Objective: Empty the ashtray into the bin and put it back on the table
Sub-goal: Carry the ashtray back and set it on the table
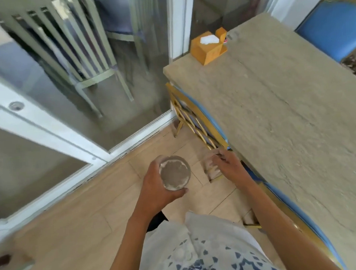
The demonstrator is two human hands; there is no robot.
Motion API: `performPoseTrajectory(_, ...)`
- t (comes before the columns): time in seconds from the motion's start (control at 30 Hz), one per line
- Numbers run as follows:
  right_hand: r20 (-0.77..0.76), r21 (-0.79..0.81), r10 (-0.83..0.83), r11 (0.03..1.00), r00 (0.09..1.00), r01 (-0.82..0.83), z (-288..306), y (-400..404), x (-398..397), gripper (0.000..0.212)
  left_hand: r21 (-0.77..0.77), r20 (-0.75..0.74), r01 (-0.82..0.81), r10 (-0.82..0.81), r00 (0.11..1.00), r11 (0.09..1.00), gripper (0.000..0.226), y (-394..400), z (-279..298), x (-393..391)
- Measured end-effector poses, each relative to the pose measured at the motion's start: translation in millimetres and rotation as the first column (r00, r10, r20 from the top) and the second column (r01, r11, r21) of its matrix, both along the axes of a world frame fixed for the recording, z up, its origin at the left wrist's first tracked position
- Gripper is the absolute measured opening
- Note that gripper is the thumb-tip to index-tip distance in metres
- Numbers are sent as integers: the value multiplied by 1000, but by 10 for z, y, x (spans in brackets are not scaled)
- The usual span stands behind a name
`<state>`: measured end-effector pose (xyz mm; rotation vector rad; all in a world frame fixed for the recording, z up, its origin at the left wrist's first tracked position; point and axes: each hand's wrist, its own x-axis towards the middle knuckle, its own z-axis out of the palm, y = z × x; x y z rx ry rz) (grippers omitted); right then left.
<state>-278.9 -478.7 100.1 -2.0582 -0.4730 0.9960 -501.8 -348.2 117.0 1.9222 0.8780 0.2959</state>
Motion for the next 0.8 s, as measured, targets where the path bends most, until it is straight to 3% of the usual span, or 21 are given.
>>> performPoseTrajectory(0.27, 144, 51, -294, 956, 945, 290, 266, 727, 31, 25, 34, 36, 317, -318, 947, 948, 105, 1529, 304, 528)
performPoseTrajectory(0.4, 187, 92, -424, 906, 886, 414, 356, 938, 111, 17, 67, 55, 423, -427, 903, 904, 101, 2072, 424, 887)
performPoseTrajectory(0.53, 207, 87, -499, 866, 841, 492, 353, 1047, 320, 14, 52, 99, 458, -461, 882, 888, 101, 2394, 434, 1302)
performPoseTrajectory(0.8, 207, 132, -584, 812, 785, 569, 130, 1235, 1011, 11, 86, 49, 545, -550, 834, 834, 107, 2578, 359, 2266)
